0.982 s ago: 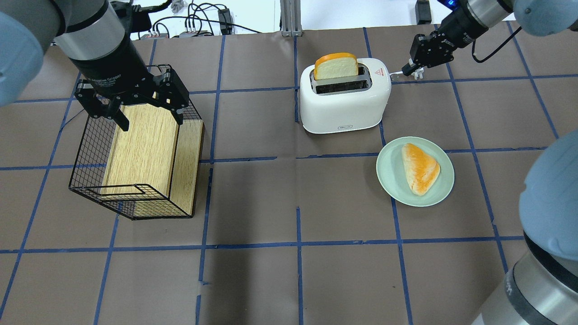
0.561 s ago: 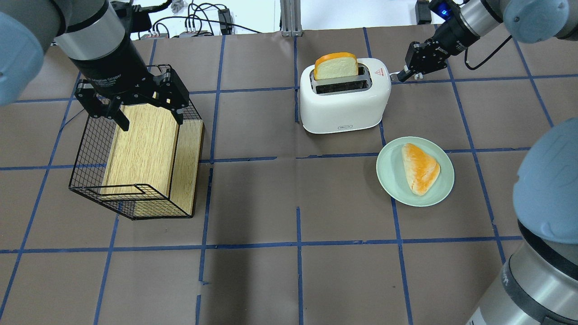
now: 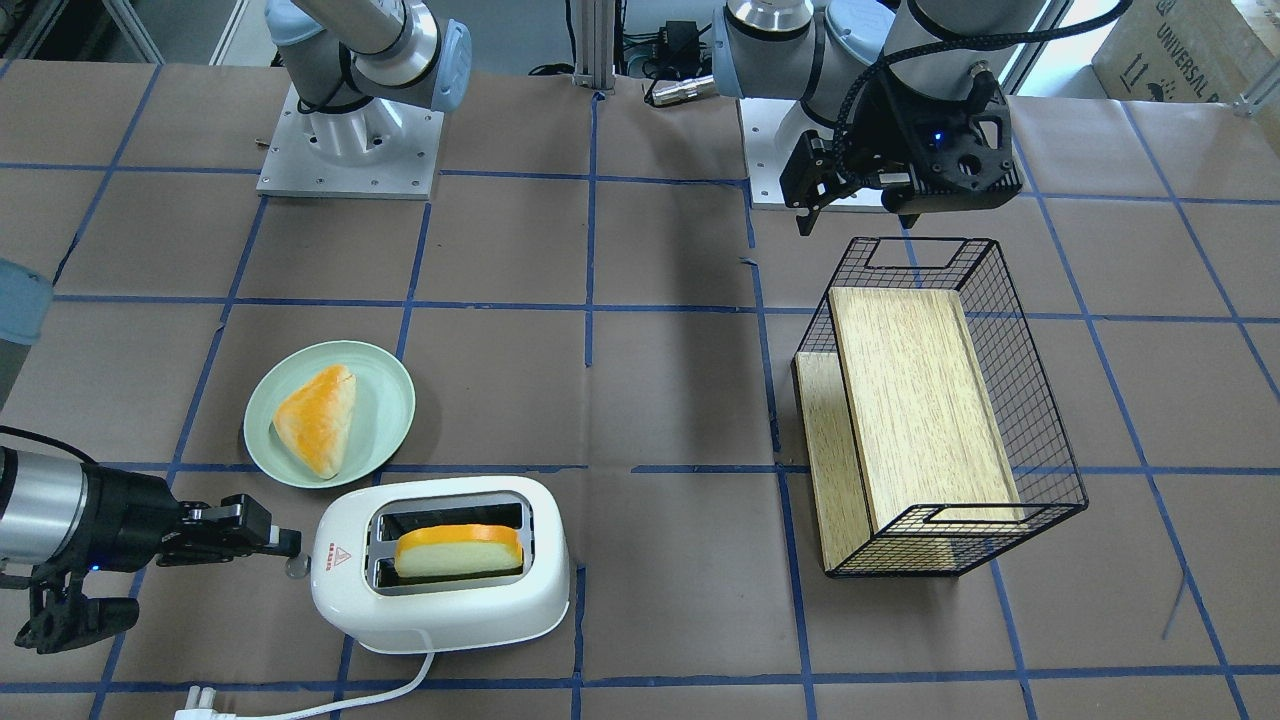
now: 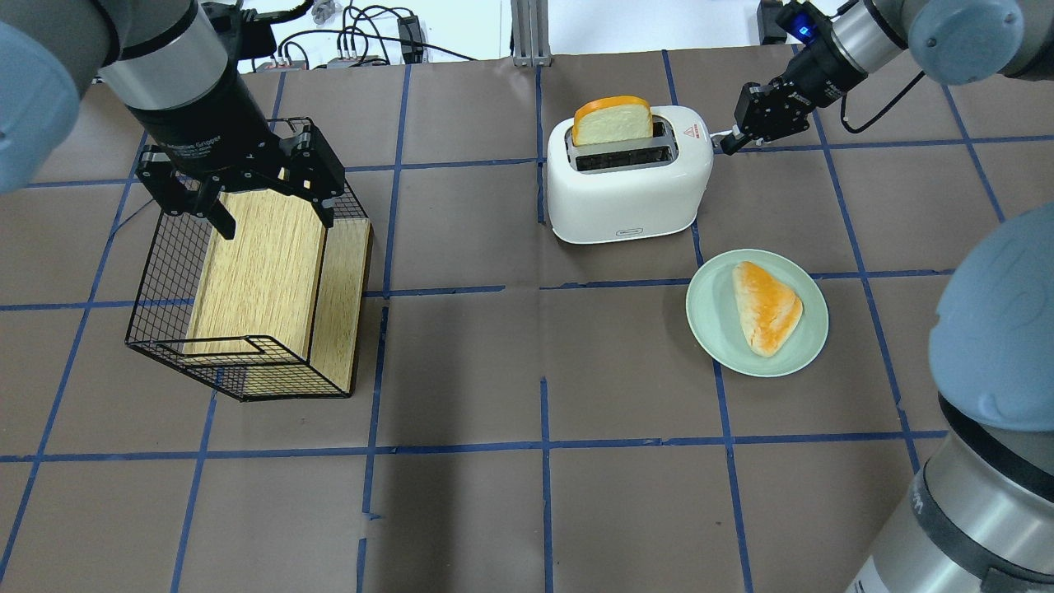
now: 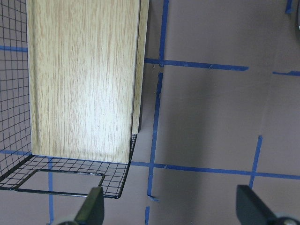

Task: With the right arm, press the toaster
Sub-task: 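Press the toaster lever down with the right gripper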

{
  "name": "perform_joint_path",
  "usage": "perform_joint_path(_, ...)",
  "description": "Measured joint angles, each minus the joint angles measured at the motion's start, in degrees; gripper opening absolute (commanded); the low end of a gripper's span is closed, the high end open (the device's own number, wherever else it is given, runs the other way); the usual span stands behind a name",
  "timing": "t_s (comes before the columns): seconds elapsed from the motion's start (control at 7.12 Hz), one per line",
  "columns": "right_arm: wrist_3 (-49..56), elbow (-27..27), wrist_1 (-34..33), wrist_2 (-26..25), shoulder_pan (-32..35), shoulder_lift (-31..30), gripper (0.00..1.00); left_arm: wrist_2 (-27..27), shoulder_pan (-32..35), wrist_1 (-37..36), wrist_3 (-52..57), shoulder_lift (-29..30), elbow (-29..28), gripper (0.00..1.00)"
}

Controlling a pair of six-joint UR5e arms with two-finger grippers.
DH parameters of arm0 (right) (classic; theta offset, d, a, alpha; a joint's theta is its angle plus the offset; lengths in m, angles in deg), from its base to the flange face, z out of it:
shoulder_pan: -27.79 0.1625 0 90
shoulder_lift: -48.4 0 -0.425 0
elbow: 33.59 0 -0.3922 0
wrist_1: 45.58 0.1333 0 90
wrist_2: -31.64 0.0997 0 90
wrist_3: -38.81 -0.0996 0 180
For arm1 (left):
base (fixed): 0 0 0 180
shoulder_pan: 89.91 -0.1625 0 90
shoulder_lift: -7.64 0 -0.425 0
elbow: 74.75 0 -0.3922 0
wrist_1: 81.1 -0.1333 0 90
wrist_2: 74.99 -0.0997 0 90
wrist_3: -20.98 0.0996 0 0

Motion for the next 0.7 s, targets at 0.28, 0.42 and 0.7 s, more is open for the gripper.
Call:
perform_joint_path(0.28, 0.2, 0.1, -0.2, 0.0, 0.0, 1.0, 0.06, 0.0, 0.0, 0.0, 0.0, 0.0, -0.1, 1.00)
perform_joint_path(0.42, 0.4, 0.1, -0.3, 0.0, 0.0, 1.6, 0.06, 0.0, 0.0, 0.0, 0.0, 0.0, -0.1, 1.00)
perform_joint_path(0.7, 0.7, 0.1, -0.5, 0.0, -0.1, 2.5, 0.06, 0.0, 0.0, -0.1, 0.0, 0.0, -0.1, 1.00)
